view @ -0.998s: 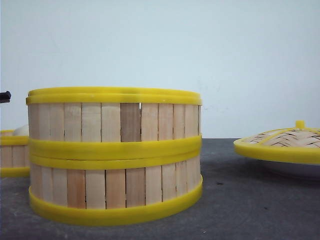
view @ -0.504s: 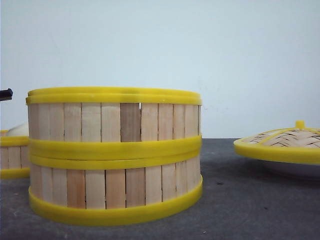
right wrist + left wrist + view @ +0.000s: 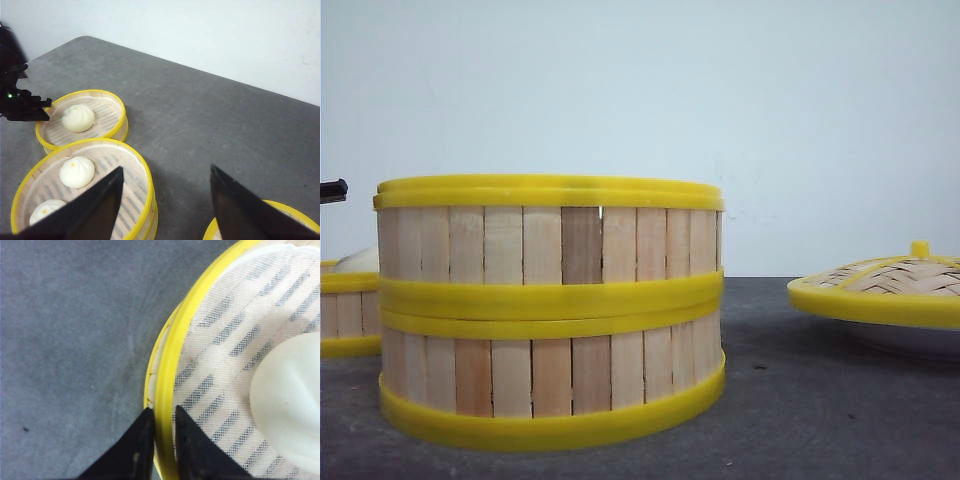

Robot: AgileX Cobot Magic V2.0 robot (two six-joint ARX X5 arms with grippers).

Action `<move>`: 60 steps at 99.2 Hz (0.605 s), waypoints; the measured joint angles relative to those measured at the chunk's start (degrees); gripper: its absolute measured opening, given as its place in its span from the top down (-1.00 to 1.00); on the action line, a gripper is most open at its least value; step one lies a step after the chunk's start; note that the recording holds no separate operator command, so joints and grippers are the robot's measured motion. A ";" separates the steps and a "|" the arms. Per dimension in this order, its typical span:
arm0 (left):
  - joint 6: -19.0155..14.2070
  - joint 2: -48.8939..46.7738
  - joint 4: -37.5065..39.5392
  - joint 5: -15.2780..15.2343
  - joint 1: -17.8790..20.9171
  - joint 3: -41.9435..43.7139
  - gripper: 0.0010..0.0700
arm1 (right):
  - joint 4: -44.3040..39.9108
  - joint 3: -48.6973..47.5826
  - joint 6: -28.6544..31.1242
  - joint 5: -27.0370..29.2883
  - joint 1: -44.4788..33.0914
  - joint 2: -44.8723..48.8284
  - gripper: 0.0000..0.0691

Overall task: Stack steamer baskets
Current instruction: 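Move the left gripper to the rim of the basket with one bun, then lift the basket with the left gripper and carry it over the stack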

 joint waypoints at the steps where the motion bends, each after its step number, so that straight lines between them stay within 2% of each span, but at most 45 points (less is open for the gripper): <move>1: -0.02 0.00 0.00 0.04 0.02 0.00 0.92 | 0.00 0.00 0.00 0.00 0.00 0.00 0.04; 16: 0.00 0.02 -0.31 1.01 0.35 0.20 0.92 | 0.00 0.00 0.00 0.00 0.00 0.00 0.04; 35: 0.44 -0.13 -3.17 4.70 1.81 1.62 0.93 | 0.00 0.00 0.00 0.00 0.00 0.00 0.04; 50: 2.12 -2.03 -8.04 6.10 2.38 5.18 0.94 | 0.00 0.00 0.00 0.00 0.00 0.00 0.04; 60: 2.58 -3.76 -9.31 8.26 3.30 8.68 0.94 | 0.00 0.00 0.00 0.00 0.00 0.00 0.04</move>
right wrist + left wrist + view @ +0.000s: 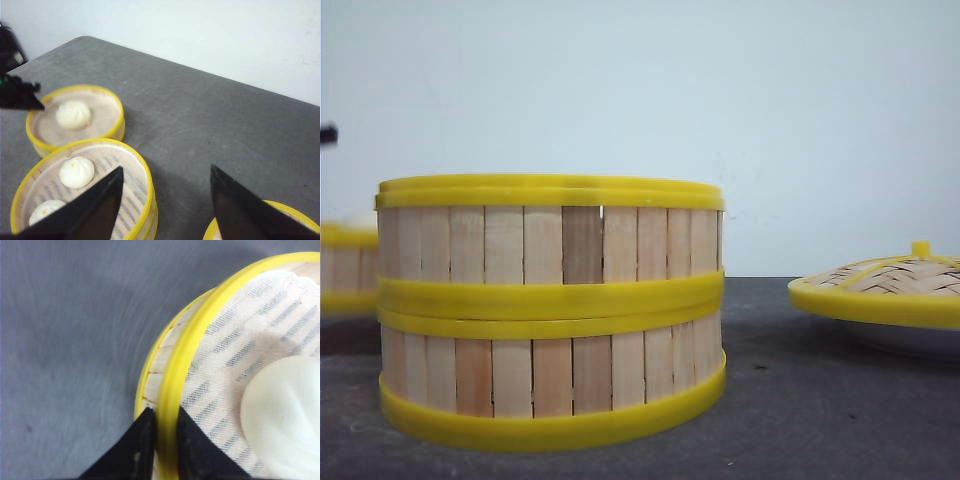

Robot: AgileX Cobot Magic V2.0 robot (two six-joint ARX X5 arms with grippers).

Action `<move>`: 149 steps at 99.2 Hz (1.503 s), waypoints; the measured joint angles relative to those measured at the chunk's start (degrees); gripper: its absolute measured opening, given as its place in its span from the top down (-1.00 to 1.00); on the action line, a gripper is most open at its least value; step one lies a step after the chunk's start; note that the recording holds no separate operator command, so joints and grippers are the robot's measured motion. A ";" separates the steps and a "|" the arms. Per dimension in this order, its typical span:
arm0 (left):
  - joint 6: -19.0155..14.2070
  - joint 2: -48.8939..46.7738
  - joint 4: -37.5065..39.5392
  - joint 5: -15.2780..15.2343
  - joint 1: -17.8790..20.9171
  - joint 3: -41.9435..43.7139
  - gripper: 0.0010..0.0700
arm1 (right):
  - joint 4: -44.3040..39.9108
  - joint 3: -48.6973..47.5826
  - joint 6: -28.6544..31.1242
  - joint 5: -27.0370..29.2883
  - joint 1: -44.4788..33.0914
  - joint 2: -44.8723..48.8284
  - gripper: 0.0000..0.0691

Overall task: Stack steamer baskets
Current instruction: 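Lift the basket with the left gripper and carry it over the stack, then lower the basket onto the stack and open the left gripper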

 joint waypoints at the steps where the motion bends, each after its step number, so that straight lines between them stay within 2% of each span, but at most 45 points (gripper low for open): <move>1: -0.02 -0.17 -0.07 0.24 0.09 0.35 0.94 | 0.00 0.00 0.00 0.00 0.00 0.00 0.04; 16: 0.07 -3.02 -3.72 4.15 0.52 6.71 0.94 | 0.00 0.00 0.00 0.00 0.00 0.00 0.04; 42: 2.62 -7.87 -12.48 15.45 -0.85 12.70 0.94 | 0.00 0.00 -0.02 0.04 0.00 0.00 0.04; 49: 4.11 -9.07 -15.04 16.13 -2.82 13.07 0.94 | 0.09 0.00 -0.07 0.22 0.00 -0.07 0.04; 76: 8.70 -10.21 -20.46 15.67 -14.14 13.07 0.94 | 0.83 0.00 -0.39 2.67 0.00 -2.10 0.04; 91: 9.46 -10.21 -20.13 13.55 -20.65 13.07 0.94 | 0.83 0.00 -0.46 2.73 0.00 -3.85 0.04; 103: 9.84 -10.21 -20.11 10.43 -24.17 13.07 0.94 | 0.85 0.00 -0.46 2.82 0.00 -4.70 0.04; 109: 9.92 -10.16 -20.15 9.49 -25.44 13.07 0.94 | 0.85 0.00 -0.46 2.82 0.00 -4.90 0.04; 132: 9.92 -9.05 -20.44 9.16 -27.93 13.07 0.94 | 0.83 0.00 -0.44 2.82 0.00 -4.96 0.04; 149: 10.14 -7.39 -21.66 6.23 -27.91 13.07 0.94 | 0.35 0.00 -0.44 2.82 0.00 -4.96 0.04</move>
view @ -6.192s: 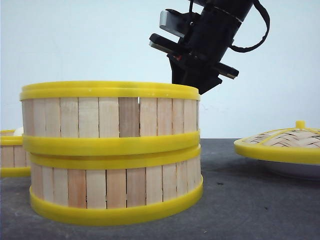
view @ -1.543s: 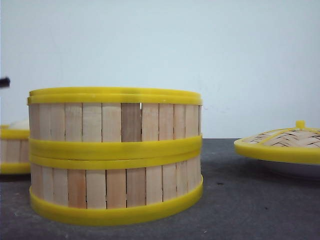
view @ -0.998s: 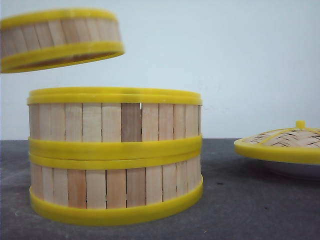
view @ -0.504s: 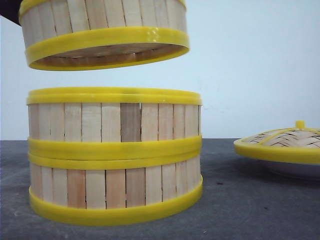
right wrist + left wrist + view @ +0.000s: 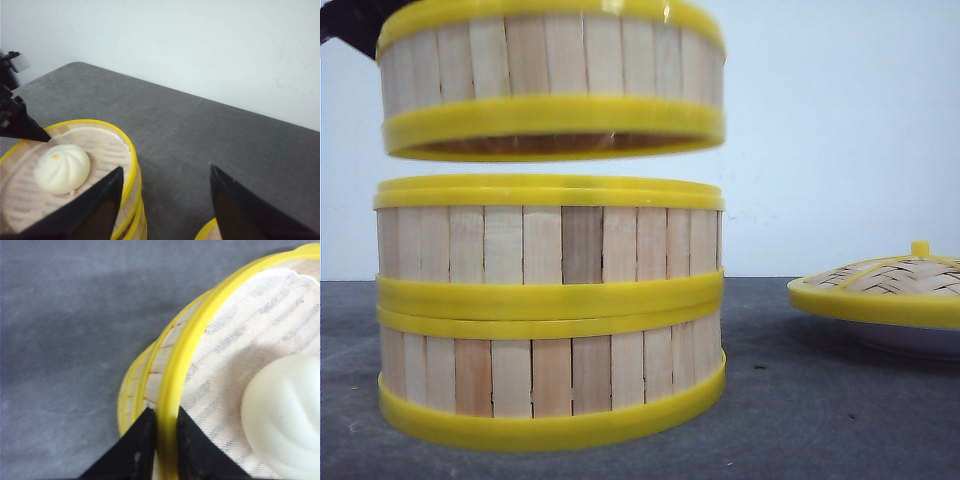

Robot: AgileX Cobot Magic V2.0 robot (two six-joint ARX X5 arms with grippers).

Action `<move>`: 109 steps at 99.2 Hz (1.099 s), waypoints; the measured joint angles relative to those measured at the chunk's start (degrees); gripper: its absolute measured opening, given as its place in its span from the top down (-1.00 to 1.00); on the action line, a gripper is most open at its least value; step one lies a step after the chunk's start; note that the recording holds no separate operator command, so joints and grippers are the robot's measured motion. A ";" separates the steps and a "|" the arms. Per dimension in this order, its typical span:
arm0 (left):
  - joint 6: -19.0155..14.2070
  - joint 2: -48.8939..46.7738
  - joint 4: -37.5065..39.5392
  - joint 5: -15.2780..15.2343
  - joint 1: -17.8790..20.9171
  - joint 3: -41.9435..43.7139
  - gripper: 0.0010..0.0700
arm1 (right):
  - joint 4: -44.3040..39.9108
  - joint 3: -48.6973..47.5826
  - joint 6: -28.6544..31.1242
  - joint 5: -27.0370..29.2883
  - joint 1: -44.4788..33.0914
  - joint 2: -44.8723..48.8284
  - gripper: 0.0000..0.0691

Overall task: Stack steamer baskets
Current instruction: 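Lower the basket onto the stack and open the left gripper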

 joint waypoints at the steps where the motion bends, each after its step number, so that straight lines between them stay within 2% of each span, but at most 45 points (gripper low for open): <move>1: 0.00 0.15 -0.11 -0.09 0.02 0.00 0.94 | -0.02 0.00 0.00 0.00 0.00 0.00 0.04; 9: 0.22 0.70 -0.61 -1.01 0.09 0.00 0.94 | 0.00 0.00 0.00 0.00 0.00 0.00 0.04; 30: 0.22 1.33 -0.85 -1.01 0.09 0.00 0.94 | 0.00 0.00 0.00 0.00 0.00 0.00 0.04; 46: 0.26 1.38 -1.44 0.52 -0.22 0.00 0.94 | 0.00 0.00 0.00 0.11 0.00 0.04 0.04; 109: 0.52 3.91 -1.70 0.96 -0.70 0.00 0.94 | 0.00 0.00 0.00 0.24 0.00 0.04 0.04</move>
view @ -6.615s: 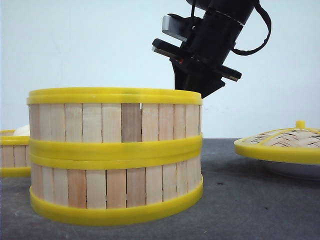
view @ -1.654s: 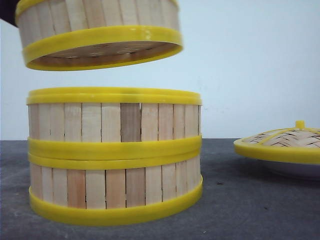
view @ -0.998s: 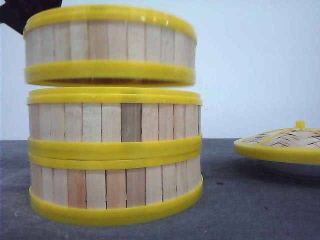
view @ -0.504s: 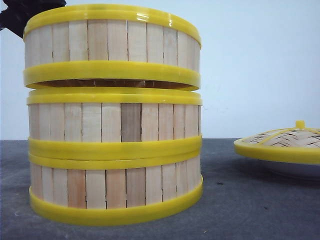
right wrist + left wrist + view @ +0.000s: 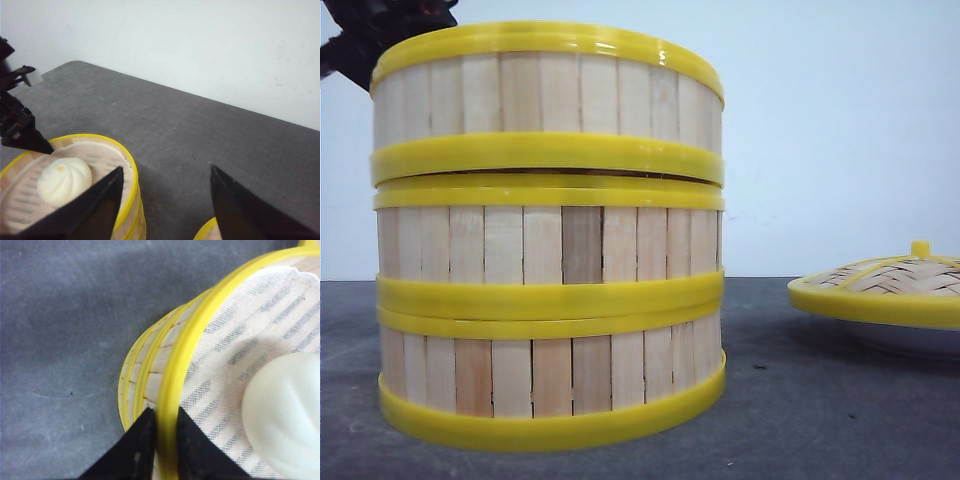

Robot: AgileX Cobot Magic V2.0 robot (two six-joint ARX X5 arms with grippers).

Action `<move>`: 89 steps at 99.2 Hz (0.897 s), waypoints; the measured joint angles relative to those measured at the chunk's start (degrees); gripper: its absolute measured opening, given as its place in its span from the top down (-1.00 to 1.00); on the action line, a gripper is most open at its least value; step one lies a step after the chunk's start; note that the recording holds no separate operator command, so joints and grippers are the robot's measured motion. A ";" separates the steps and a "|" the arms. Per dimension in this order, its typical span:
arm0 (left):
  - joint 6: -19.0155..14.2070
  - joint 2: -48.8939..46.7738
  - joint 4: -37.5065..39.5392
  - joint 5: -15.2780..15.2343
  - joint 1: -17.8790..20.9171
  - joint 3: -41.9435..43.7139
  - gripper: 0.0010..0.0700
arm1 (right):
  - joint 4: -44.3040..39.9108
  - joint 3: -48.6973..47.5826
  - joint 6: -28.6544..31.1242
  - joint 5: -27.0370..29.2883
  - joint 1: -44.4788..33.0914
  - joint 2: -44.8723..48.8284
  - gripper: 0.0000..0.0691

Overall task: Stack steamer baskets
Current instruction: 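Lower the basket onto the stack and open the left gripper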

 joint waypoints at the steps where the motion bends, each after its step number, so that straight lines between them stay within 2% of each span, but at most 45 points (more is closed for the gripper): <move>1: 0.07 0.07 0.02 0.00 -0.04 0.00 0.94 | 0.00 0.00 0.00 0.00 0.00 0.00 0.04; 41: 0.68 0.55 0.59 0.09 -0.11 0.09 0.92 | 0.00 0.00 0.00 0.00 0.00 0.00 0.04; 64: 0.61 0.83 1.29 0.87 -0.24 0.09 0.49 | -0.61 0.00 0.00 0.00 0.00 0.00 0.04; 89: 0.61 -1.95 6.60 0.85 -0.22 0.09 0.46 | -2.29 0.00 0.09 0.35 0.00 0.52 0.04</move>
